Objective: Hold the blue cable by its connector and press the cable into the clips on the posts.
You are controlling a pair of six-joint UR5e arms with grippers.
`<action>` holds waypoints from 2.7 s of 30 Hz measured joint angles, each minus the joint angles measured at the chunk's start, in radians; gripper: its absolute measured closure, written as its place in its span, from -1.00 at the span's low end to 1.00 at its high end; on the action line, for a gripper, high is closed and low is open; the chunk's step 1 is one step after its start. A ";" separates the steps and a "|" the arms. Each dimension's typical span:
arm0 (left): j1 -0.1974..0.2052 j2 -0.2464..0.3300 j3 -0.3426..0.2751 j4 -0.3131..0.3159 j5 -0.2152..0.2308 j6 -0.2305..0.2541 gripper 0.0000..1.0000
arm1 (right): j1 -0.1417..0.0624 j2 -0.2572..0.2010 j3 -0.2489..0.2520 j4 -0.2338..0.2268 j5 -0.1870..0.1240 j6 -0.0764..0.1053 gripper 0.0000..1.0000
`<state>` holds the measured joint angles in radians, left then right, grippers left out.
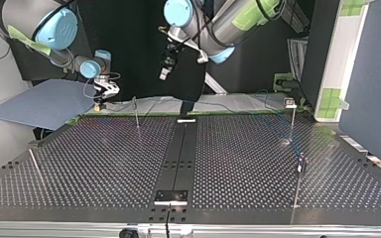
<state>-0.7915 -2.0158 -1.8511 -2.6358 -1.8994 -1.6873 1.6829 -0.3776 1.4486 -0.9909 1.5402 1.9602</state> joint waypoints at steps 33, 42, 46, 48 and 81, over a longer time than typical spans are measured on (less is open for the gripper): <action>-0.001 0.289 -0.289 0.195 -0.008 0.003 -1.00 | 0.044 -0.223 0.136 0.121 0.040 -0.047 1.00; 0.001 0.368 -0.368 0.230 -0.009 -0.002 -1.00 | 0.058 -0.292 0.137 0.176 0.028 -0.050 1.00; 0.001 0.402 -0.402 0.230 -0.010 -0.002 -1.00 | 0.072 -0.324 0.138 0.209 0.028 -0.053 1.00; 0.000 0.422 -0.422 0.232 -0.010 -0.002 -1.00 | 0.081 -0.339 0.138 0.224 0.028 -0.056 1.00; 0.004 0.446 -0.504 0.262 -0.008 -0.006 -1.00 | 0.108 -0.422 0.138 0.271 0.028 -0.072 1.00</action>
<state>-0.7873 -1.5698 -2.3548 -2.3735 -1.9074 -1.6935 1.7909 -0.7994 1.5870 -0.7196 1.5679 1.8886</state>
